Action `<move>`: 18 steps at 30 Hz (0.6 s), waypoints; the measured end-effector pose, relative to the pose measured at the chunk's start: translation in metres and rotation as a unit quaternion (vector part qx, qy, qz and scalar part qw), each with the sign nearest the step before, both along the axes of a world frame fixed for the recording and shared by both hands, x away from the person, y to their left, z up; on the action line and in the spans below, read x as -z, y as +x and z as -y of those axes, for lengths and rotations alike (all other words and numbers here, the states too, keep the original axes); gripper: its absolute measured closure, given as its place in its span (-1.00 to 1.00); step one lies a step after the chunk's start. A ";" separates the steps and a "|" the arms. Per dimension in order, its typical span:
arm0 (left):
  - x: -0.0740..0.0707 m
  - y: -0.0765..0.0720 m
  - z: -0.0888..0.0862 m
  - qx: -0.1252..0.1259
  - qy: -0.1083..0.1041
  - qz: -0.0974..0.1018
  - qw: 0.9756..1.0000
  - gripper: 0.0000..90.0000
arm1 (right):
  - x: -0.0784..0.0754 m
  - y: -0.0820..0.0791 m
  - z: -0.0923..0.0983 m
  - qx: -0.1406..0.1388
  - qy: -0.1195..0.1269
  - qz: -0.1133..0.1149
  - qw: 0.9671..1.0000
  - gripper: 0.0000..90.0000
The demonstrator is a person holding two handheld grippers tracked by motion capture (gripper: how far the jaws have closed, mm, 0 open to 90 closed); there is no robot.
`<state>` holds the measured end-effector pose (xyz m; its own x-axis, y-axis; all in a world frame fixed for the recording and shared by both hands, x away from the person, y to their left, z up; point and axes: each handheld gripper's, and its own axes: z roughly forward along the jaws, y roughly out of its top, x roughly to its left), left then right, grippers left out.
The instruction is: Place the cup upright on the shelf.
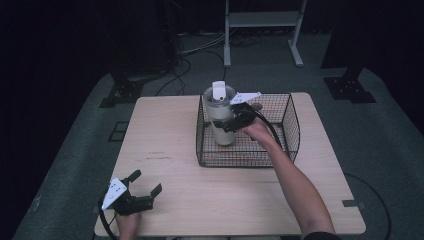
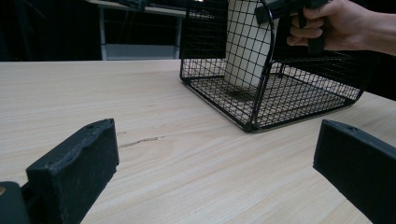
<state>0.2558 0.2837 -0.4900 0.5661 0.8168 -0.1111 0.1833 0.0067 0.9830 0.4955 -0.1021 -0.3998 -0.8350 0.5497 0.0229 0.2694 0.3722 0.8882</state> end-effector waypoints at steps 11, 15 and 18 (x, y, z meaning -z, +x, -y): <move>0.000 0.001 0.000 0.000 0.000 0.000 1.000 -1.00 | 0.009 0.002 -0.003 -0.007 -0.026 -0.005 1.000 -0.80; 0.000 0.001 0.000 0.000 -0.001 -0.001 1.000 -1.00 | 0.010 0.003 -0.003 -0.009 -0.025 -0.006 1.000 -0.80; 0.000 0.001 0.000 0.000 -0.001 -0.001 1.000 -1.00 | 0.012 0.003 -0.003 -0.013 -0.026 -0.004 1.000 -0.80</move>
